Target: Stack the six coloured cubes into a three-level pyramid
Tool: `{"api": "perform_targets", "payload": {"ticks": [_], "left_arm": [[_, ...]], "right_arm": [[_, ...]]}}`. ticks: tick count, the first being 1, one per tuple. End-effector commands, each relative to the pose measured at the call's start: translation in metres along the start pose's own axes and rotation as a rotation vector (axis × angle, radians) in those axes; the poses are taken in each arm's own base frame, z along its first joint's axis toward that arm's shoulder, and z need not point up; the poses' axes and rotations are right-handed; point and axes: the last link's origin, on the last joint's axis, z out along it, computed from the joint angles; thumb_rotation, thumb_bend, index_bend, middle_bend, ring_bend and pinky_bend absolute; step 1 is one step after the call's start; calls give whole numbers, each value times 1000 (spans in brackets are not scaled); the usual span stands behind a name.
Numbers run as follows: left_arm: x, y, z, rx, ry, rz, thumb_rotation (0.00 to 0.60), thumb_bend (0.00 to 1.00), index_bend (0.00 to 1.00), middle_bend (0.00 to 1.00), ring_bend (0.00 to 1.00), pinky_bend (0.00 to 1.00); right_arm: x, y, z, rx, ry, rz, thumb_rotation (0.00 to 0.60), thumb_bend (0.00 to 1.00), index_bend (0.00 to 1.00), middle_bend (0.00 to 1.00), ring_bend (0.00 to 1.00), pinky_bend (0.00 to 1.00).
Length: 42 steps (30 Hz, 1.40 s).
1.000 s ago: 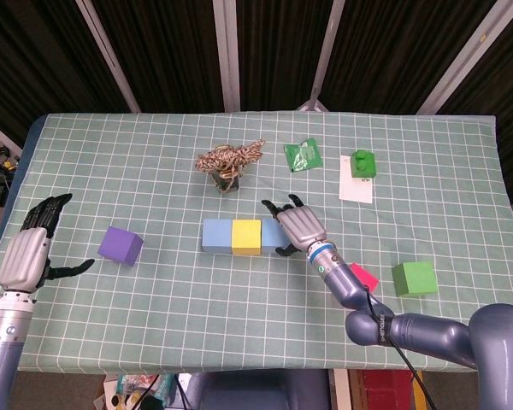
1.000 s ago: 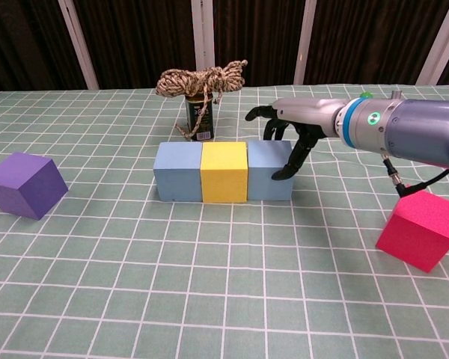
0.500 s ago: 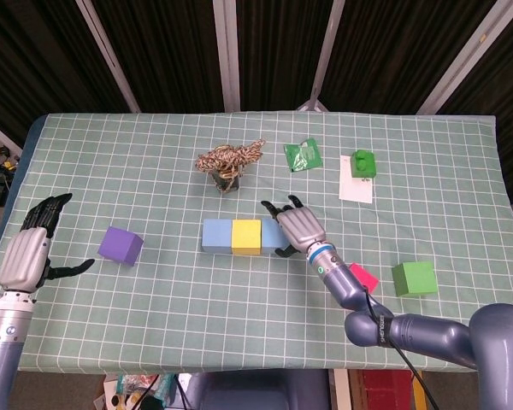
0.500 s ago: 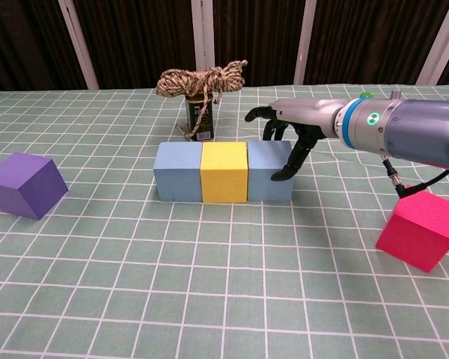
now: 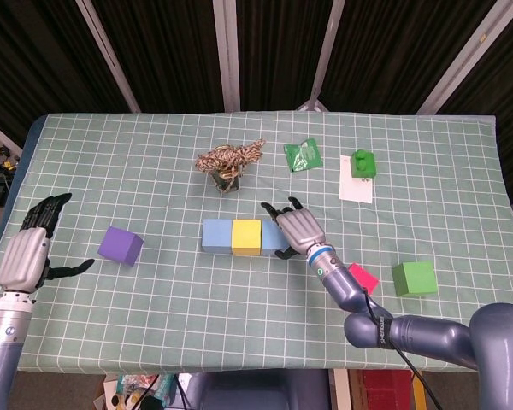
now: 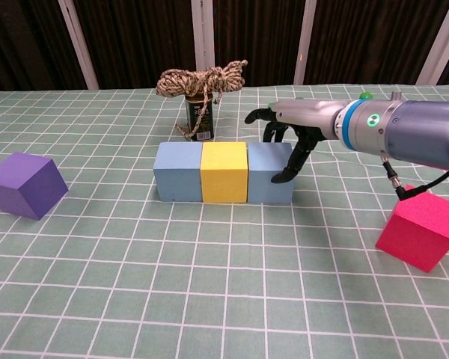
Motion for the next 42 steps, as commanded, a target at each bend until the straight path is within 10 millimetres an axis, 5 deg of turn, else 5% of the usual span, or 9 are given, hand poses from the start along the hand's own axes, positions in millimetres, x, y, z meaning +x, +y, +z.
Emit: {"api": "perform_targets", "payload": {"ticks": [1, 12, 21, 31, 42], "left_arm": [[0, 0, 0, 0, -1, 0, 600, 140, 0, 51, 0, 0], [0, 0, 0, 1, 1, -1, 600, 140, 0, 51, 0, 0], [1, 0, 0, -1, 3, -3, 600, 140, 0, 51, 0, 0], [3, 3, -3, -16, 9, -2, 600, 140, 0, 51, 0, 0], [1, -1, -1, 0, 7, 22, 600, 140, 0, 51, 0, 0]], "right_arm": [[0, 0, 0, -2, 0, 2, 600, 242, 0, 295, 247, 0], [-3, 2, -1, -17, -17, 2, 600, 242, 0, 9, 72, 0], [2, 1, -13, -37, -22, -6, 600, 240, 0, 0, 28, 0], [10, 9, -51, -73, -17, 1, 600, 239, 0, 0, 17, 0], [27, 49, -105, -176, 90, 63, 600, 239, 0, 0, 17, 0]]}}
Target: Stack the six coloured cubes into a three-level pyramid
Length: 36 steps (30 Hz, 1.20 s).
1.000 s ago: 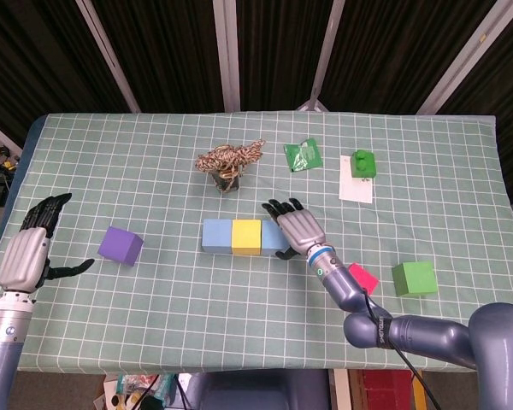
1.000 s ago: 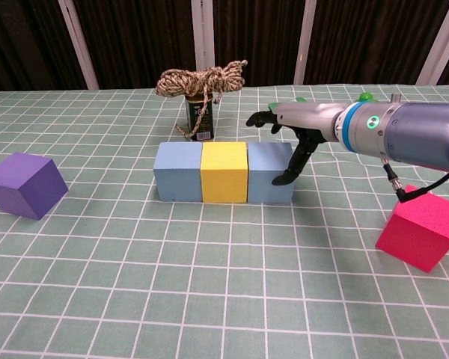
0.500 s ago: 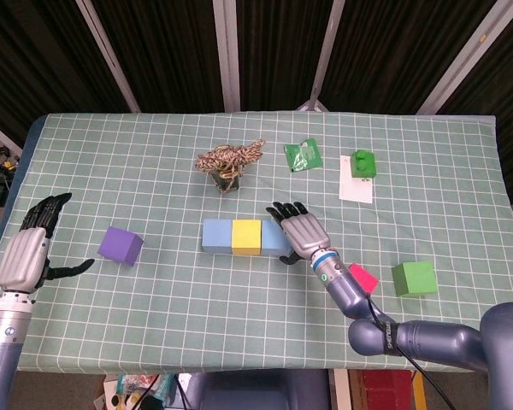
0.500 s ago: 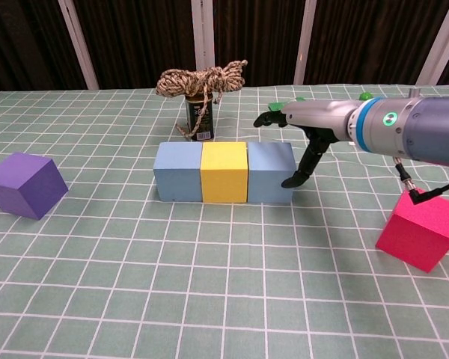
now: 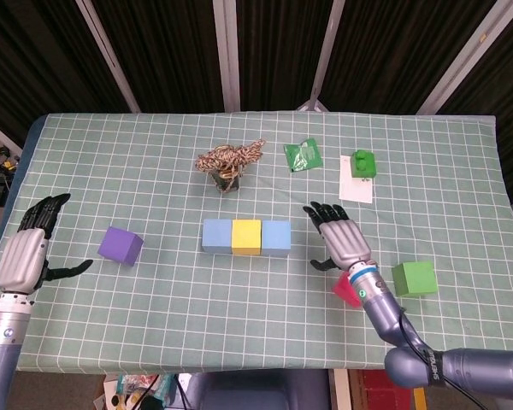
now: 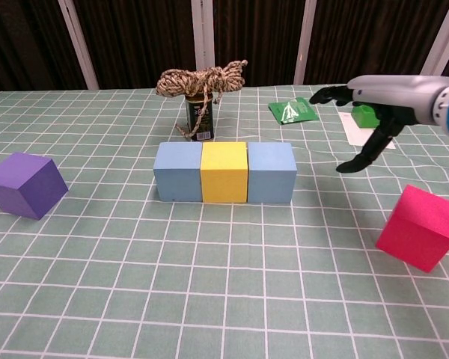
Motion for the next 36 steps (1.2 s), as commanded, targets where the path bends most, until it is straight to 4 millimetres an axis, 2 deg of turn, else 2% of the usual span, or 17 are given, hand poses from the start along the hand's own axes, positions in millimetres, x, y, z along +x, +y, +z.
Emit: {"api": "perform_targets", "payload": {"ticks": [1, 8, 15, 20, 26, 31, 36], "left_arm": [[-1, -1, 2, 5, 1, 8, 600, 140, 0, 51, 0, 0], [-2, -3, 7, 27, 8, 16, 600, 141, 0, 52, 0, 0], [-9, -2, 18, 39, -33, 66, 600, 177, 0, 54, 0, 1], [-9, 6, 29, 24, -103, 134, 600, 239, 13, 56, 0, 6], [-11, 20, 44, -8, -154, 206, 600, 254, 14, 59, 0, 7], [-16, 29, 53, -10, -167, 238, 600, 257, 15, 66, 0, 7], [-26, 33, 57, -6, -188, 252, 600, 300, 24, 110, 0, 7]], "right_arm": [[4, 20, -18, -33, 31, 16, 600, 238, 0, 0, 17, 0], [8, 50, -41, -85, 69, 62, 600, 239, 0, 0, 17, 0], [10, 70, -56, -110, 82, 99, 600, 239, 0, 0, 17, 0], [9, 74, -62, -95, 87, 131, 600, 239, 0, 0, 17, 0], [18, 75, -65, -71, 115, 154, 600, 239, 0, 0, 17, 0], [20, 83, -66, -88, 115, 181, 600, 239, 0, 0, 17, 0], [21, 85, -65, -87, 111, 203, 600, 239, 0, 0, 17, 0]]}}
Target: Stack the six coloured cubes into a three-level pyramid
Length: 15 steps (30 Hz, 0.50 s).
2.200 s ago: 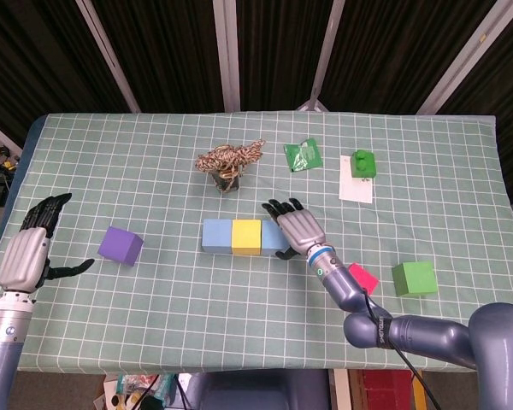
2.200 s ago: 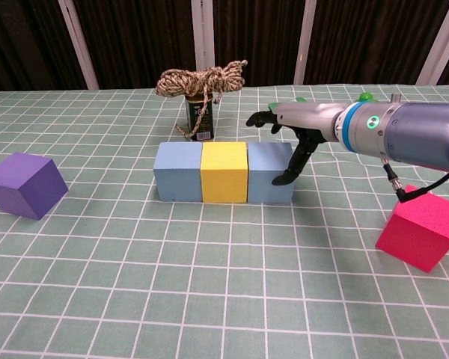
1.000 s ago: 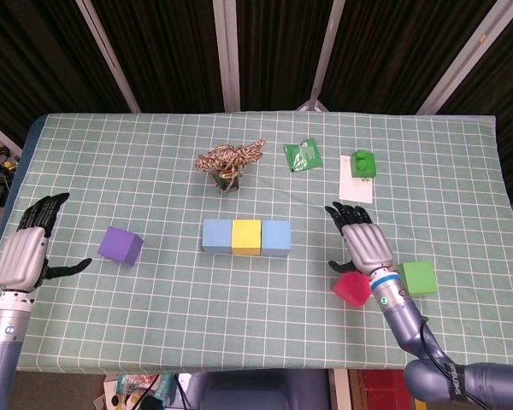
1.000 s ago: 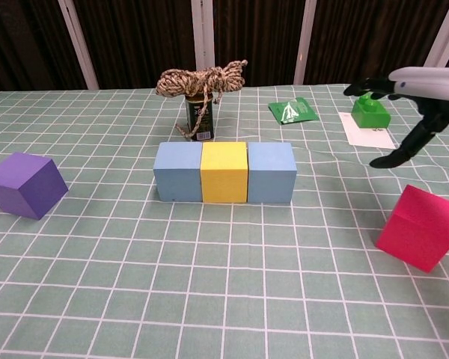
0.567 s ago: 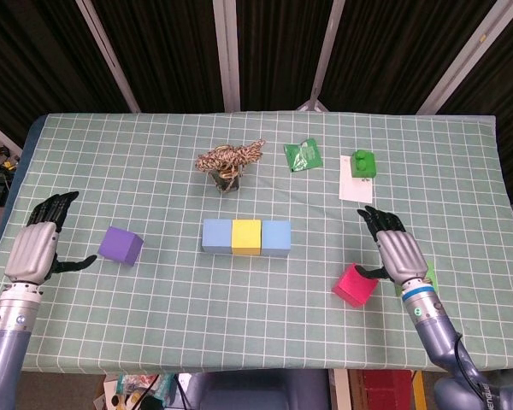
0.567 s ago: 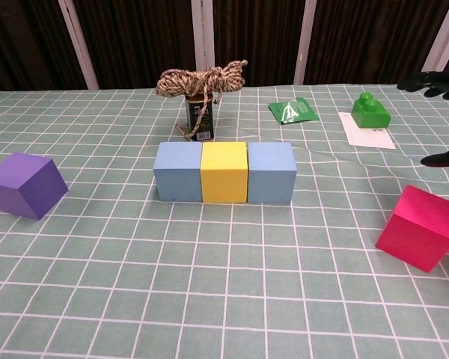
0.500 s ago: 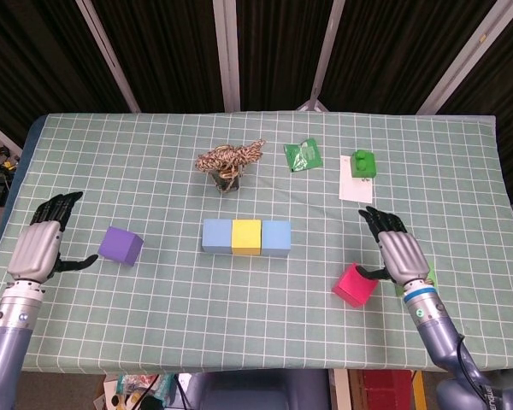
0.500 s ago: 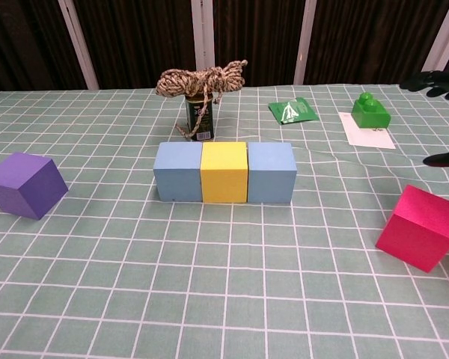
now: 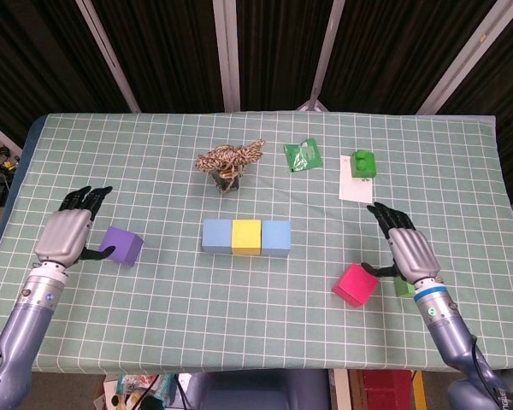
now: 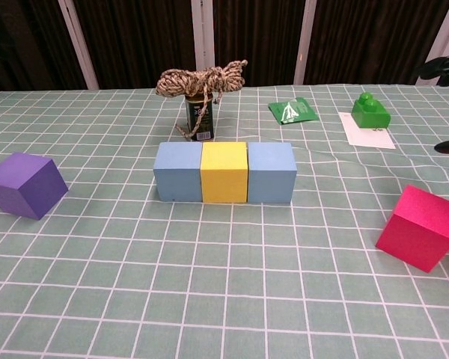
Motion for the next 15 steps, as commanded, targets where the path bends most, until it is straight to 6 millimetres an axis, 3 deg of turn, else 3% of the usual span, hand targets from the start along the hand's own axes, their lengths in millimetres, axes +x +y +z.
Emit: {"api": "perform_targets", "payload": {"ticks": [1, 6, 15], "left_arm": [[-5, 4, 4, -2, -20, 17, 600, 317, 29, 119, 0, 7], [-13, 12, 11, -14, -67, 53, 600, 411, 83, 185, 0, 7], [-21, 28, 20, -39, -115, 84, 600, 418, 86, 210, 0, 7]], "right_arm": [[1, 1, 1, 1, -3, 9, 600, 238, 0, 0, 17, 0], [-1, 2, 1, 3, -14, 22, 600, 239, 0, 0, 17, 0], [-1, 4, 3, -4, -22, 30, 600, 239, 0, 0, 17, 0]]}}
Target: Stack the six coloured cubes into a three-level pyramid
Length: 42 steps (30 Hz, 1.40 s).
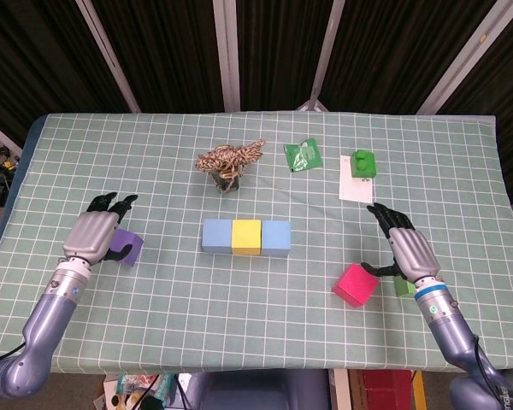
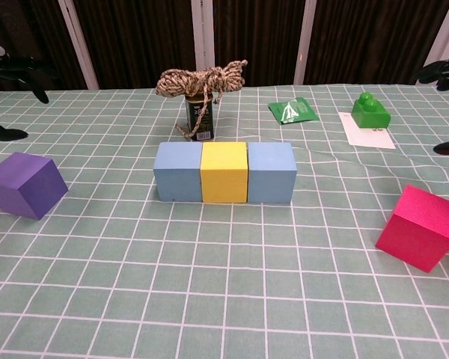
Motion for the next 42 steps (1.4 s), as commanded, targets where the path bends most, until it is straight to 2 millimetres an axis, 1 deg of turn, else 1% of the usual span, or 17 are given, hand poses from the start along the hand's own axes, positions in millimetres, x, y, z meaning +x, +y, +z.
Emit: {"api": "perform_targets", "payload": {"ticks": [1, 3, 6, 11, 19, 26, 34, 42], "left_arm": [[-3, 3, 2, -4, -10, 0, 600, 418, 85, 219, 0, 7], [-4, 5, 4, -7, -21, 4, 600, 419, 84, 239, 0, 7], [-7, 9, 8, -16, -38, 25, 600, 418, 83, 243, 0, 7], [-12, 20, 18, -48, -75, 59, 600, 418, 77, 245, 0, 7], [-23, 50, 35, -125, -152, 71, 600, 422, 51, 245, 0, 7], [-35, 71, 44, -165, -187, 104, 600, 423, 48, 244, 0, 6], [-43, 83, 46, -179, -205, 114, 600, 422, 47, 254, 0, 6], [-44, 81, 43, -165, -196, 115, 600, 427, 35, 288, 0, 6]], "right_arm": [[0, 1, 0, -3, -2, 1, 600, 239, 0, 0, 17, 0], [0, 1, 0, -4, -1, 2, 600, 239, 0, 0, 17, 0], [0, 1, 1, -4, 0, 4, 600, 239, 0, 0, 17, 0], [-1, 1, 2, -5, 0, 7, 600, 239, 0, 0, 17, 0], [-1, 1, 2, -6, -3, 16, 600, 239, 0, 0, 17, 0], [-2, 1, 2, -7, 1, 26, 600, 238, 0, 0, 17, 0], [1, 1, 2, -7, 11, 46, 600, 239, 0, 0, 17, 0], [0, 0, 1, -2, 6, 60, 600, 239, 0, 0, 17, 0]]}}
